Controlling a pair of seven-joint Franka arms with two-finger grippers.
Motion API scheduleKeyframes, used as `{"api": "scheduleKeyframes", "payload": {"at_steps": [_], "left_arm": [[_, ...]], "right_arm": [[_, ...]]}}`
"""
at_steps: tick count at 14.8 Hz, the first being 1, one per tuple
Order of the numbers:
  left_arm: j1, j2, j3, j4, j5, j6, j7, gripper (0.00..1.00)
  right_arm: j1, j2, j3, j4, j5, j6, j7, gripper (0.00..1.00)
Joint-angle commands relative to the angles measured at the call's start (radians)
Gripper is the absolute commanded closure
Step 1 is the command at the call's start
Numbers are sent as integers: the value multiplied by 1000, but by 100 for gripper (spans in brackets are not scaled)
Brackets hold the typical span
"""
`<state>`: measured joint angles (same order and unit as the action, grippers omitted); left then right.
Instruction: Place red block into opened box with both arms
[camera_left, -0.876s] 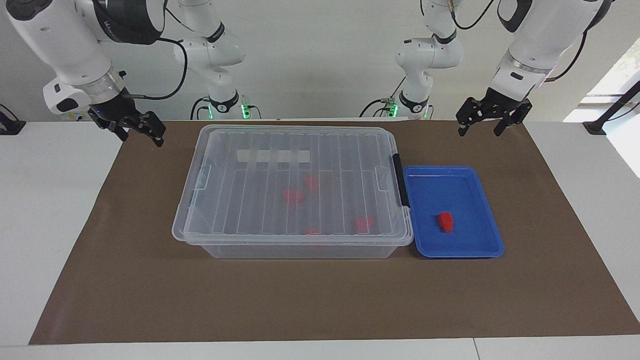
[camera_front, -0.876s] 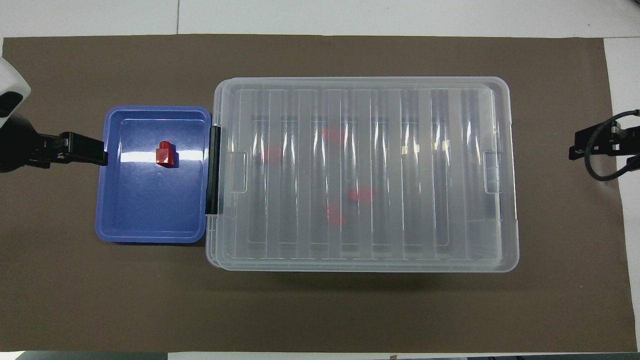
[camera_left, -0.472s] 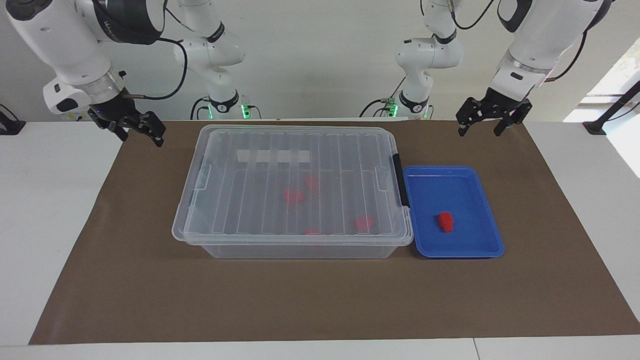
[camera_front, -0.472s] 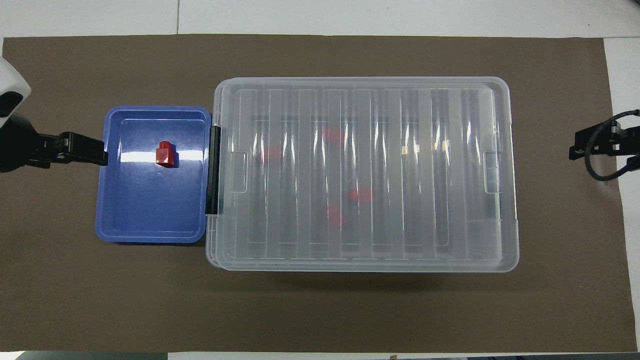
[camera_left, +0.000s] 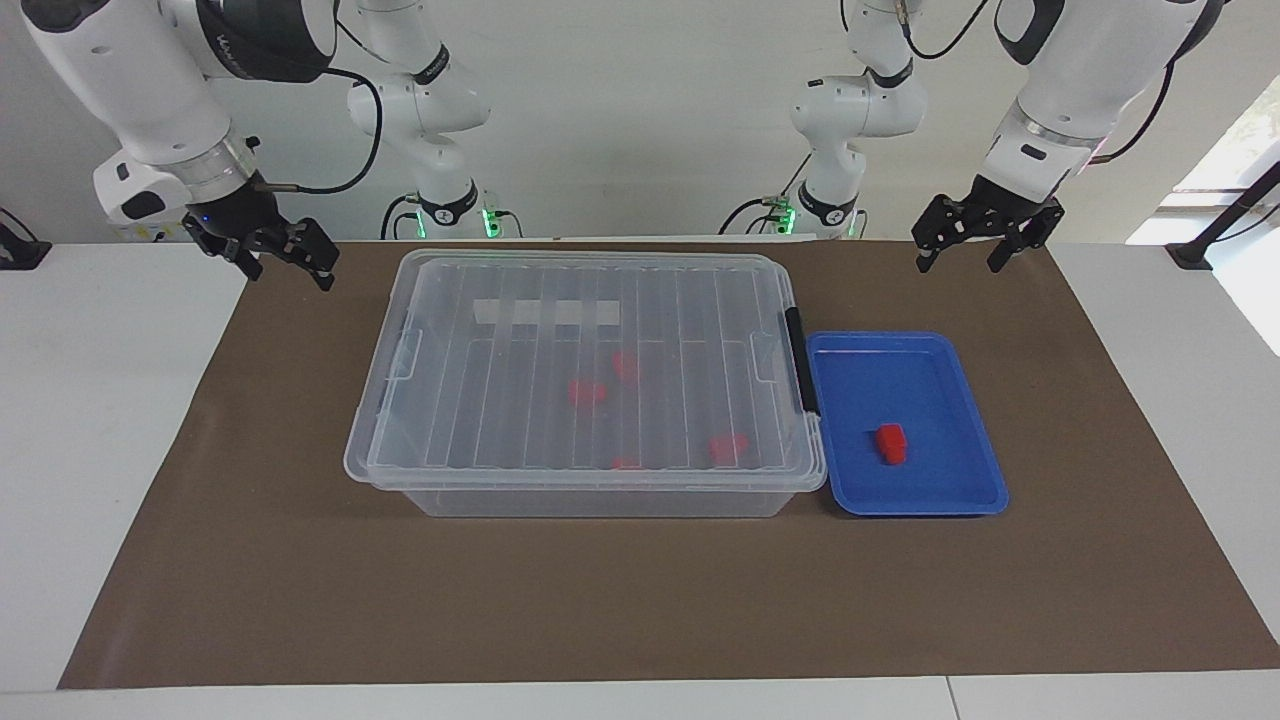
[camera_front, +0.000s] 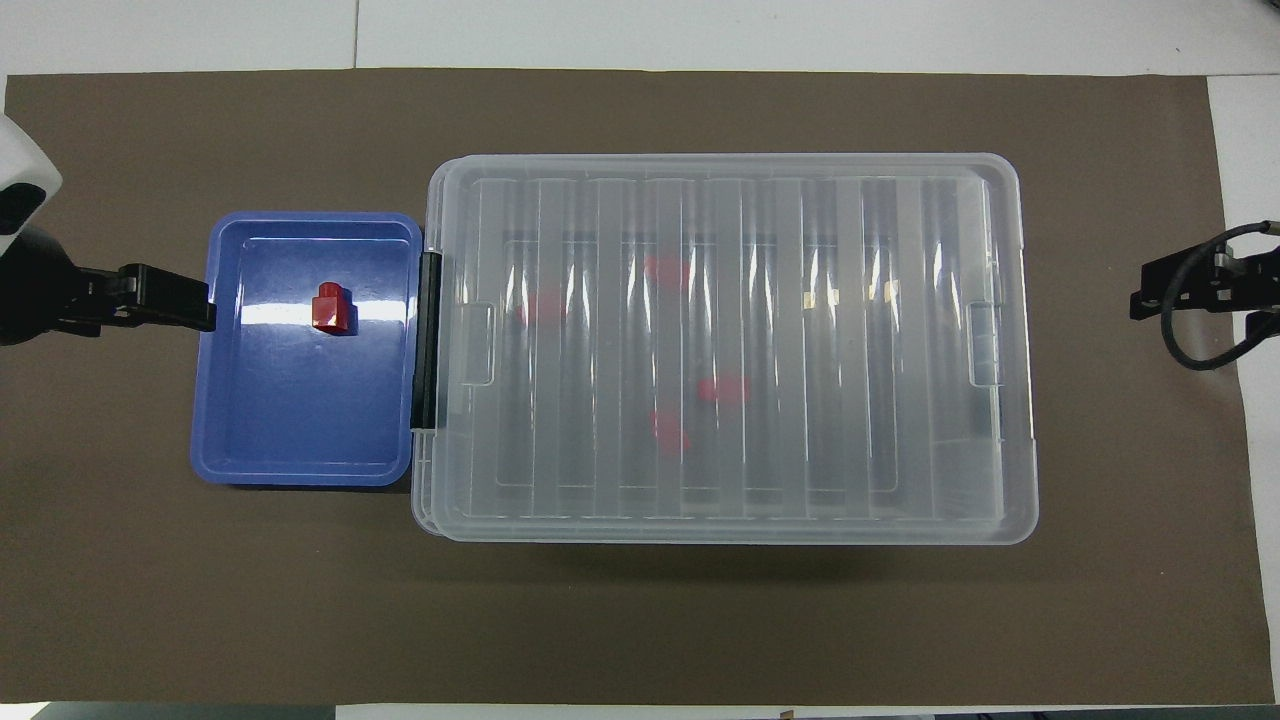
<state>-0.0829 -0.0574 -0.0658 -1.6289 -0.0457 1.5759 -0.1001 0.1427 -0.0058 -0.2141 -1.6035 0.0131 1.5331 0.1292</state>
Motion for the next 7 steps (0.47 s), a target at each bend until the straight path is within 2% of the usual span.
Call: {"api": "scheduleKeyframes", "payload": {"at_steps": [1, 4, 7], "left_arm": [[8, -22, -3, -23, 9, -5, 5, 0], [8, -22, -3, -23, 9, -5, 5, 0], [8, -22, -3, -23, 9, -5, 5, 0]], "right_arm": [[1, -11, 15, -12, 10, 19, -57, 0], [1, -51, 48, -125, 25, 155, -53, 0], [5, -14, 84, -139, 30, 203, -17, 0]]}}
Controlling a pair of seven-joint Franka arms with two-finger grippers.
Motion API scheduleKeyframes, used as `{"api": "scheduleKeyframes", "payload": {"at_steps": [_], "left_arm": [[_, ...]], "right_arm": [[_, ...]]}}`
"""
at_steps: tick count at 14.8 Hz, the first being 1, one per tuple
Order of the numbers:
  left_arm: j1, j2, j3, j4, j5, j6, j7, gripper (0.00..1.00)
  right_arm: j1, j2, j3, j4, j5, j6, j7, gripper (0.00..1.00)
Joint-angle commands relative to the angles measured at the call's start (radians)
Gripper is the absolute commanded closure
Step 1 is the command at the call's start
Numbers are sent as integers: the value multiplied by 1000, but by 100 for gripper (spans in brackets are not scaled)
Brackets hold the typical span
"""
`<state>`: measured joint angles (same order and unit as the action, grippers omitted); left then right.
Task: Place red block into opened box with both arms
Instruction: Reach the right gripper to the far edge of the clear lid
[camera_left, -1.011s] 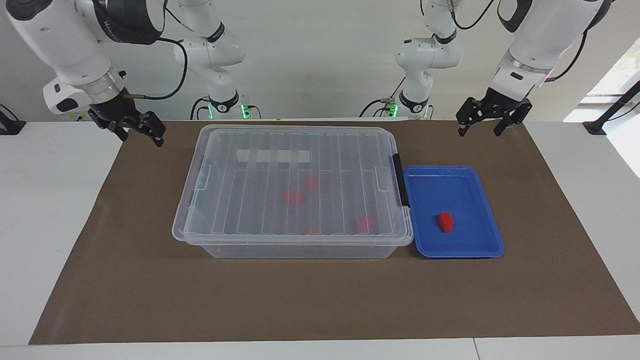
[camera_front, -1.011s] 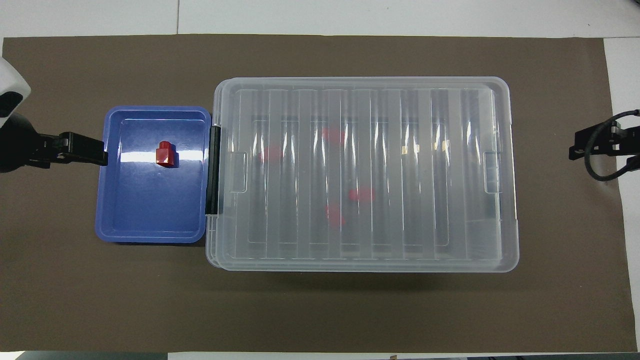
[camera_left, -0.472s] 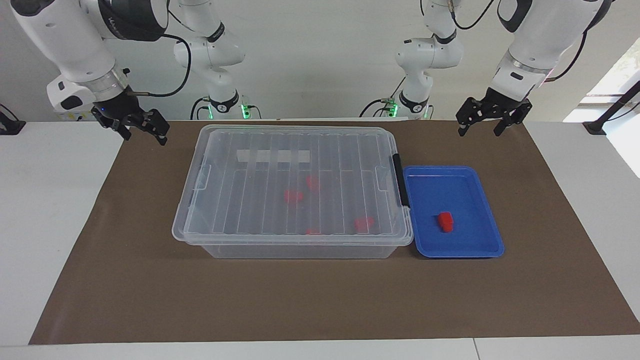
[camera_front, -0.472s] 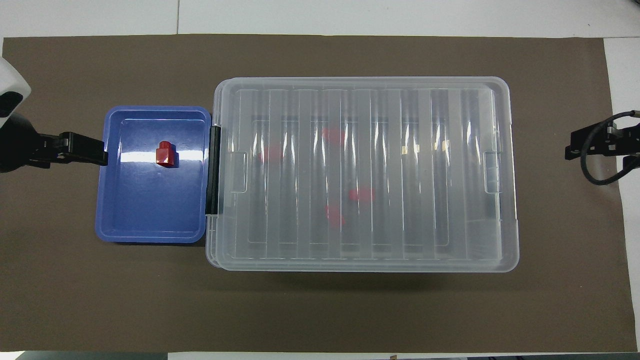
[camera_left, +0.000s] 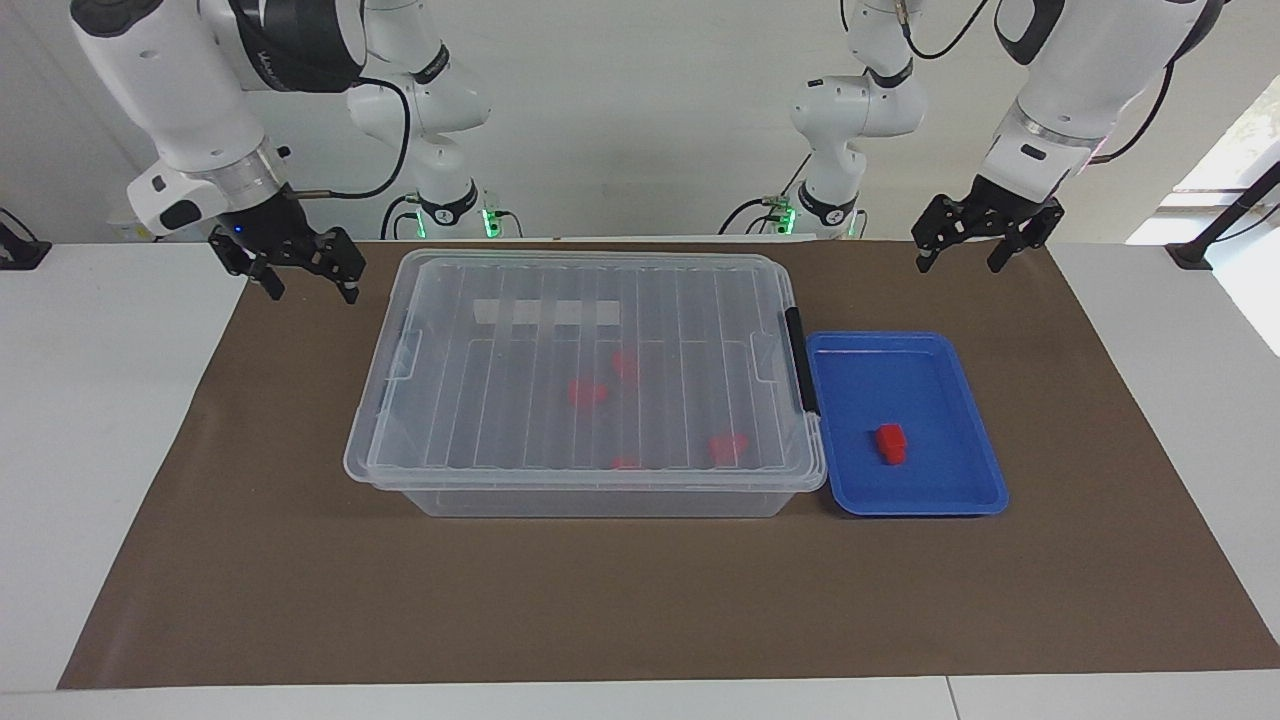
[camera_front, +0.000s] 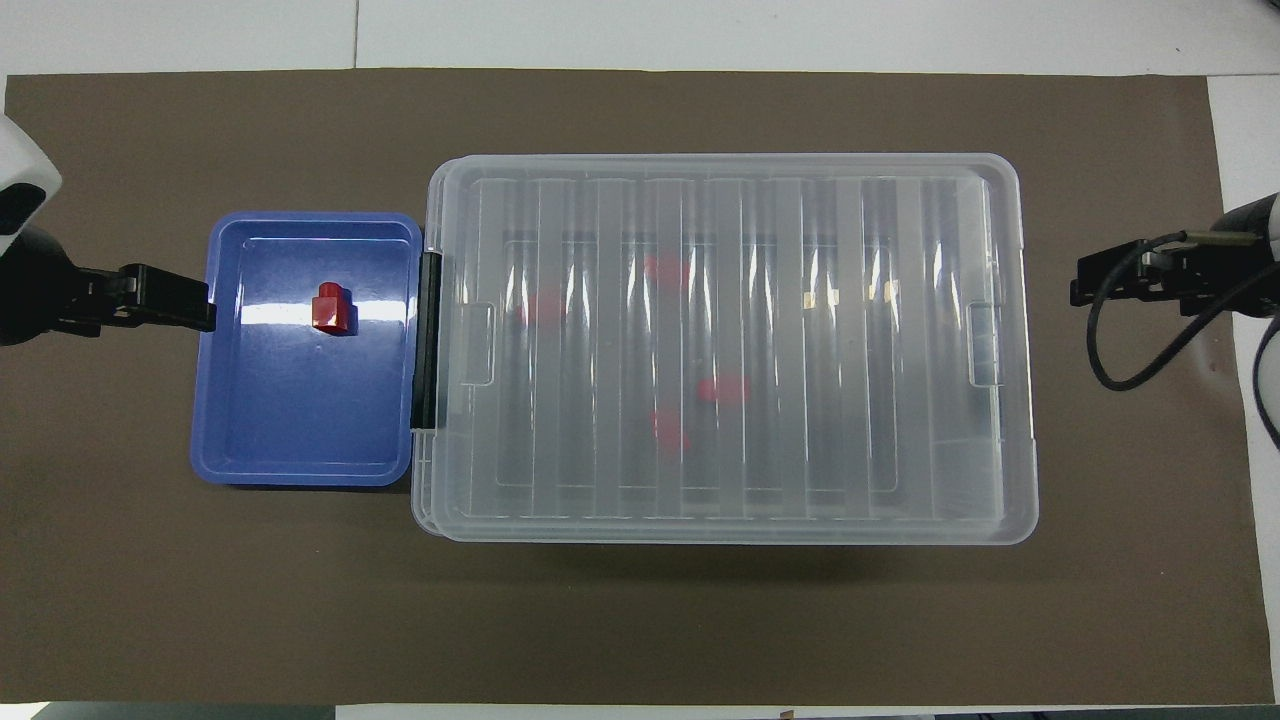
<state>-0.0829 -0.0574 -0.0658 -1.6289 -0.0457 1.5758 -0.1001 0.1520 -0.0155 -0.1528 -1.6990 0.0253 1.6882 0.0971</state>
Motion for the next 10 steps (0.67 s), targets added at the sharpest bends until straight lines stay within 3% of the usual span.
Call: {"api": "scheduleKeyframes", "payload": {"at_steps": [1, 4, 7, 10], "left_arm": [[8, -22, -3, -23, 9, -5, 3, 0], [8, -24, -3, -23, 9, -5, 5, 0], [8, -22, -3, -23, 9, -5, 5, 0], [8, -22, -3, -23, 9, -5, 5, 0]], "right_arm": [[9, 11, 25, -47, 18, 68, 16, 0], [15, 69, 42, -59, 18, 122, 45, 0], [14, 52, 52, -178, 18, 224, 52, 0], [8, 49, 50, -212, 18, 232, 41, 0]]}}
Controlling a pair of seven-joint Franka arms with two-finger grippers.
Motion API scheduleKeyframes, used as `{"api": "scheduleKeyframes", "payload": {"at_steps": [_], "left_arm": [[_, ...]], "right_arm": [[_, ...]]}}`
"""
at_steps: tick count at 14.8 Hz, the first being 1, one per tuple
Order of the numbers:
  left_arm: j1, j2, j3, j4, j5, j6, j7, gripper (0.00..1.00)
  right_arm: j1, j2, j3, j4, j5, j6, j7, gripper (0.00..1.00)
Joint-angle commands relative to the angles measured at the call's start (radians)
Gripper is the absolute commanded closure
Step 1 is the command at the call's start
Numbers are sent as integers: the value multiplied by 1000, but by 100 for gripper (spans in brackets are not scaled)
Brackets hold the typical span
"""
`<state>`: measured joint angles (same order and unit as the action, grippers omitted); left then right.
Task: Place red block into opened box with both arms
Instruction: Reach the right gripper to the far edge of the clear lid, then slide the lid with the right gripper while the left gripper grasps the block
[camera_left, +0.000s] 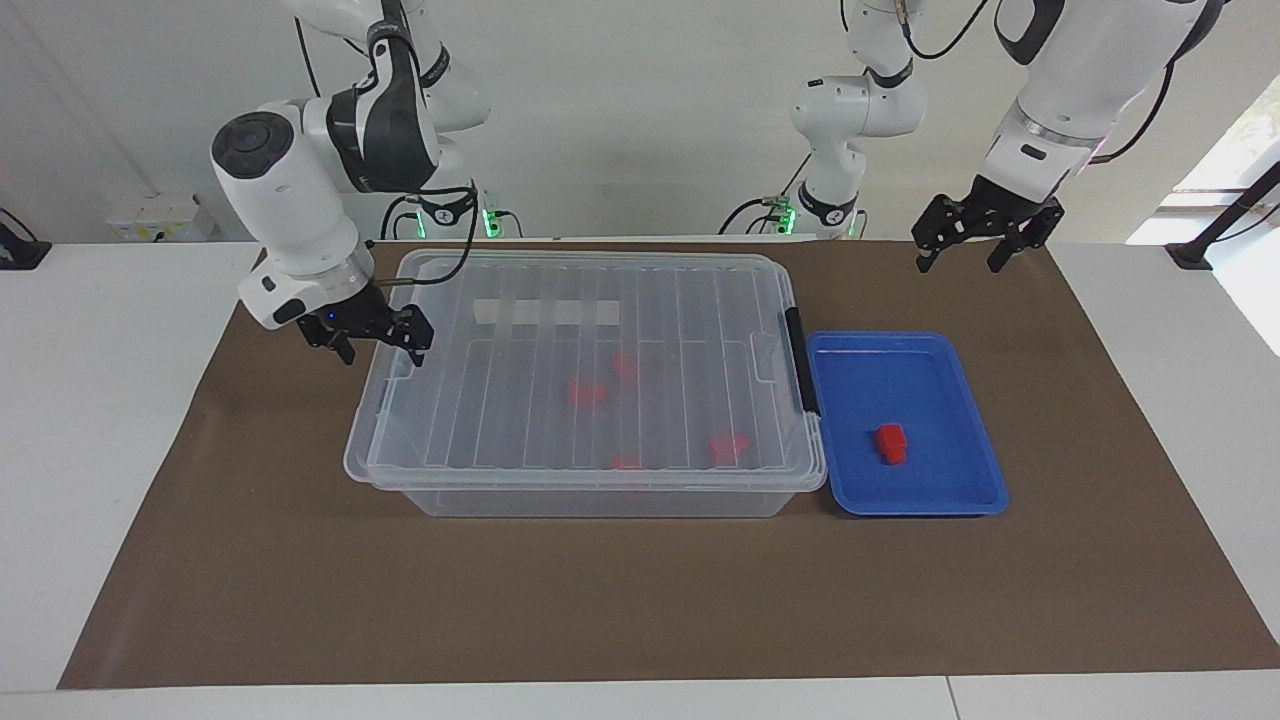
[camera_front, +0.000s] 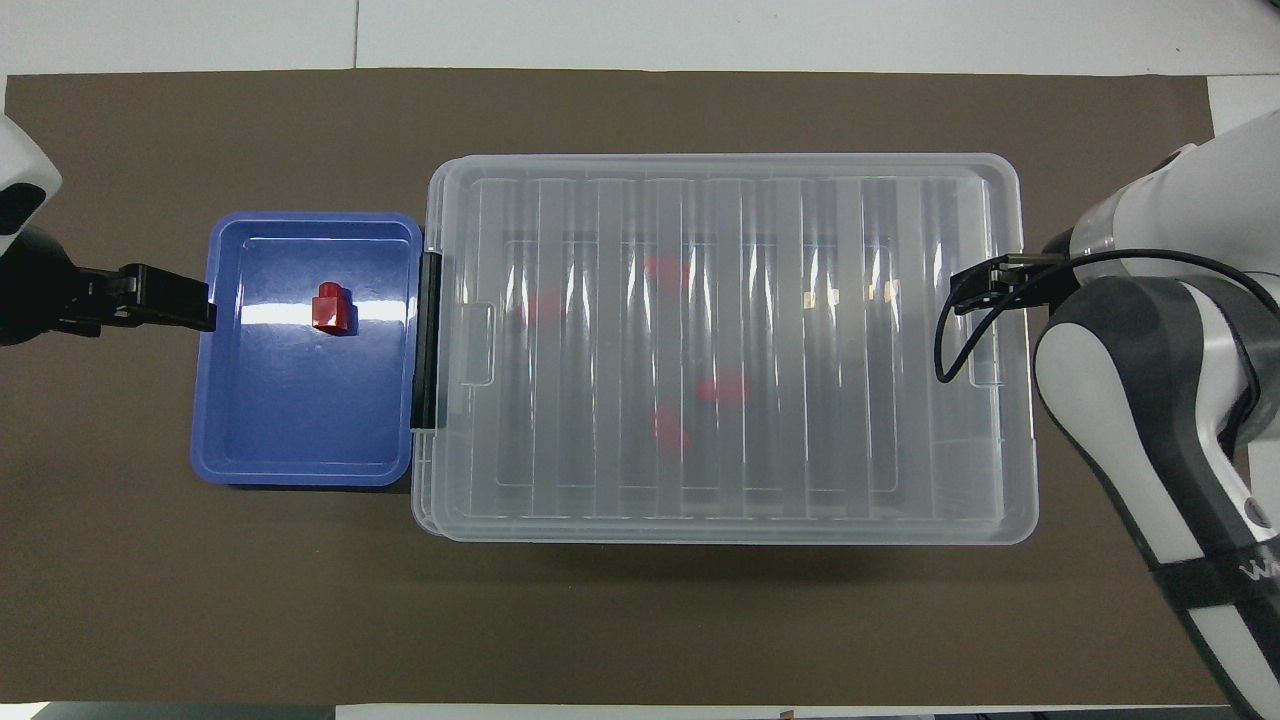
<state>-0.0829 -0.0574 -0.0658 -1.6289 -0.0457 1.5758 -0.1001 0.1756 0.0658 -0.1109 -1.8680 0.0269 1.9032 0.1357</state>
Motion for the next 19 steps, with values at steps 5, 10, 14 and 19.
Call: {"api": "scheduleKeyframes", "payload": {"at_steps": [5, 10, 14, 19], "left_arm": [[6, -22, -3, -23, 9, -5, 5, 0], [5, -24, -3, -25, 9, -19, 0, 0], [6, -35, -5, -60, 9, 38, 14, 0], [-4, -76, -5, -273, 9, 288, 14, 0]], "right_arm": [[-48, -52, 5, -85, 15, 7, -50, 0], [-68, -67, -6, -118, 13, 8, -111, 0], [-103, -67, -19, -118, 11, 10, -169, 0], [-105, -66, -88, -117, 4, 11, -260, 0]]}}
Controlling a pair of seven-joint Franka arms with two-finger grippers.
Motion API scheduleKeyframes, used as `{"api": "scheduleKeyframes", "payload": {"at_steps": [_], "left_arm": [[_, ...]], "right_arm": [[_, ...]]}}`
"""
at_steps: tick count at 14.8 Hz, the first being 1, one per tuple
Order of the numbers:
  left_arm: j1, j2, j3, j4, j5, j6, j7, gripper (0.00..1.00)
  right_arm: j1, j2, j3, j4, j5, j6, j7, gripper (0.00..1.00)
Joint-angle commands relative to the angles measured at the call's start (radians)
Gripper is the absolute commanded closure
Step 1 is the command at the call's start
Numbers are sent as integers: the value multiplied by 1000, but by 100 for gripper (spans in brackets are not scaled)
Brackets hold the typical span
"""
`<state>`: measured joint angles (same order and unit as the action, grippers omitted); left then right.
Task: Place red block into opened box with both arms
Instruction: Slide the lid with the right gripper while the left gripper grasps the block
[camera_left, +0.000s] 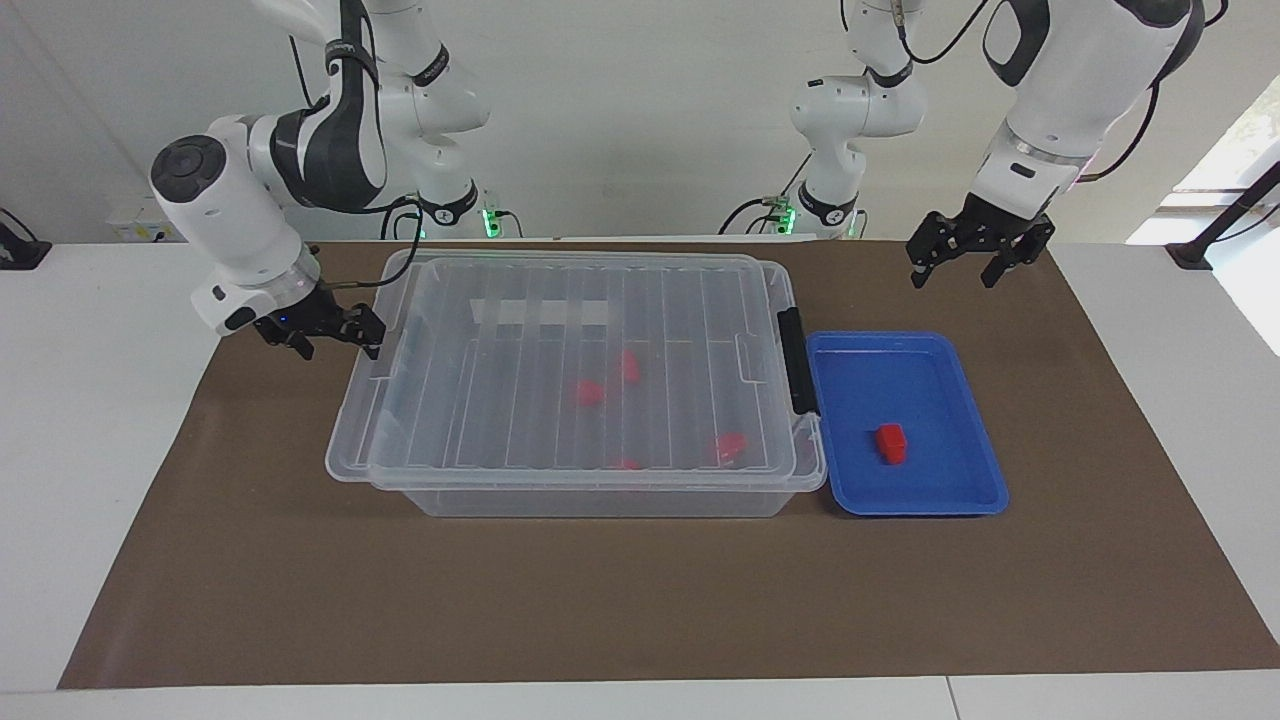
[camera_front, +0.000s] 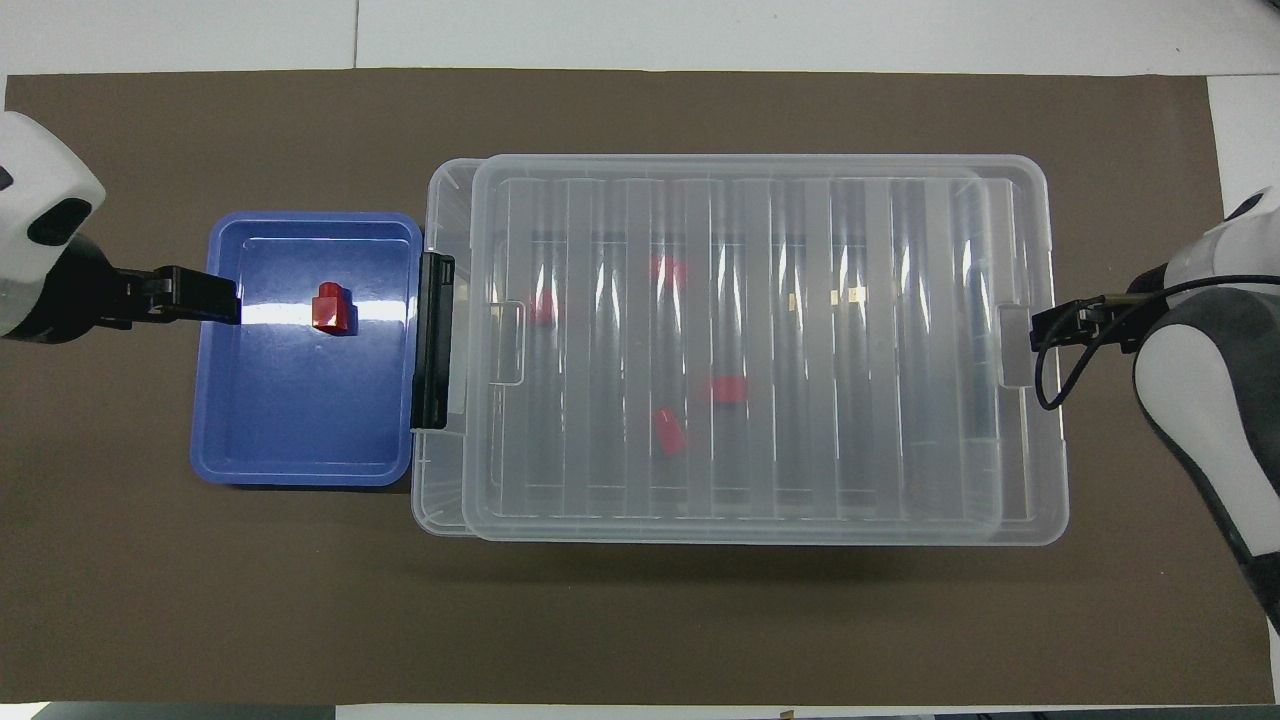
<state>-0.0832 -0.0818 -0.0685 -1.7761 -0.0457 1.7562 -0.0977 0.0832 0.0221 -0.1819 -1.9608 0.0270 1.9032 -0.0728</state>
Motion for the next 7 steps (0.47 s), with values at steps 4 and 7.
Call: {"api": "scheduleKeyframes", "payload": {"at_steps": [4, 7], "left_arm": [[-10, -15, -4, -267, 9, 335, 13, 0], [-12, 88, -5, -295, 9, 434, 13, 0]], "right_arm": [[-13, -21, -66, -23, -2, 14, -116, 0], [-13, -19, -111, -23, -4, 20, -172, 0]]}}
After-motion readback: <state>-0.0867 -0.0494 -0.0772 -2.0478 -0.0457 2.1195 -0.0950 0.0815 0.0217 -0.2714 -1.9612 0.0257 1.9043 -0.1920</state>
